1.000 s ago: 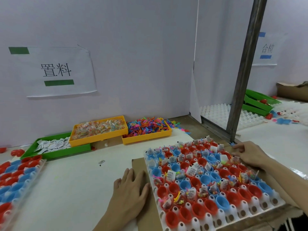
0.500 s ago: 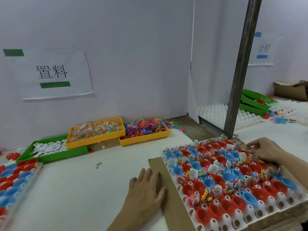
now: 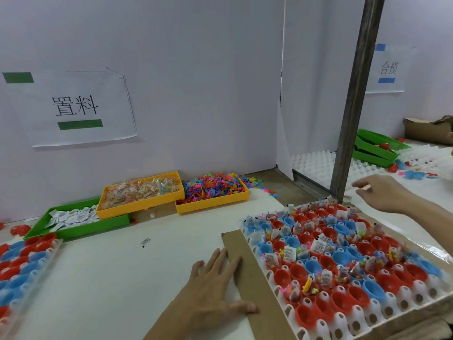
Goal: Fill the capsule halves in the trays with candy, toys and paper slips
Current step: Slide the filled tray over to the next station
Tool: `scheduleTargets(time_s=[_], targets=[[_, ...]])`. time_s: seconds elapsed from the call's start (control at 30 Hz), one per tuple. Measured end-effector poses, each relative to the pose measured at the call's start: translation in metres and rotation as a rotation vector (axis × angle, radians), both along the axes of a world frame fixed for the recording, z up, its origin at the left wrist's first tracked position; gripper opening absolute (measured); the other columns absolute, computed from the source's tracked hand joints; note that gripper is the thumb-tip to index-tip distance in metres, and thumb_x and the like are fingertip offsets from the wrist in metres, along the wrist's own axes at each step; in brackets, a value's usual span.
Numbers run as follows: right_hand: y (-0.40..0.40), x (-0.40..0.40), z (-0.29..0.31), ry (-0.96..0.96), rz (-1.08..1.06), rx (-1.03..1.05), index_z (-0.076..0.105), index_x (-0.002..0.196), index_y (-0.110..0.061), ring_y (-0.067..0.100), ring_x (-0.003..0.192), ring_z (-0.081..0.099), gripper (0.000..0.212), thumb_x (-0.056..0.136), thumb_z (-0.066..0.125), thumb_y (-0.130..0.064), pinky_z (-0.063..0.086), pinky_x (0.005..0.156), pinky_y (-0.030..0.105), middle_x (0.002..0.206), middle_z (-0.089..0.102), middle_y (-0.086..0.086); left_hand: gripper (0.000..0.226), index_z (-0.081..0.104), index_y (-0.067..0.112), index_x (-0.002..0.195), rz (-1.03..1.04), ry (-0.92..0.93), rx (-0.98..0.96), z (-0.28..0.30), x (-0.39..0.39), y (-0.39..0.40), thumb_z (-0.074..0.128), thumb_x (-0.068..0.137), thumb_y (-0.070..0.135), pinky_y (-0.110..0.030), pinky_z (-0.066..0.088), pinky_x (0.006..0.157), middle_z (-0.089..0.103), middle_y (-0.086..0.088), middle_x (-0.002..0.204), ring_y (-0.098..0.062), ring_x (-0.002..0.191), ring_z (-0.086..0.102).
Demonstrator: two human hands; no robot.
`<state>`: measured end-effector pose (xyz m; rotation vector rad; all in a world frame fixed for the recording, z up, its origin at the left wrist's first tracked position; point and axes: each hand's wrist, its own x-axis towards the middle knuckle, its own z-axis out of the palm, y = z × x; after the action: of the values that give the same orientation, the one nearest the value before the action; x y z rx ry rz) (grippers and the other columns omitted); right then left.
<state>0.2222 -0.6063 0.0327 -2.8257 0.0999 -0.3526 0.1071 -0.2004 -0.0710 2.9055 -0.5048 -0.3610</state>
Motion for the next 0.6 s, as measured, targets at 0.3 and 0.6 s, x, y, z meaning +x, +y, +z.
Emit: scheduleTargets(time_s=[0.3,0.6], targets=[[0.126,-0.014,0.032,-0.123,0.429,-0.007,0.066,0.128,-0.016,0.014,0.108,0.056,0.030,0.099,0.058,-0.019,0.041,0.096,0.027,0.128,0.065,0.004,0.119,-0.010,0.039,0.154,0.022,-0.043,0.003,-0.008,0.004,-0.018,0.021,0.058,0.103,-0.054,-0.011,0.119,-0.021,0.002,0.163,-0.019,0.149,-0.022],[0.217,-0.023,0.024,-0.007,0.660,-0.033,0.061,0.134,-0.020,0.006,0.119,0.050,0.035,0.101,0.054,-0.030,0.032,0.097,0.018,0.137,0.057,-0.003,0.120,0.002,0.028,0.156,0.080,-0.044,-0.001,-0.001,0.003,-0.050,0.019,0.061,0.100,-0.055,-0.006,0.119,-0.009,-0.008,0.165,-0.026,0.151,-0.014]])
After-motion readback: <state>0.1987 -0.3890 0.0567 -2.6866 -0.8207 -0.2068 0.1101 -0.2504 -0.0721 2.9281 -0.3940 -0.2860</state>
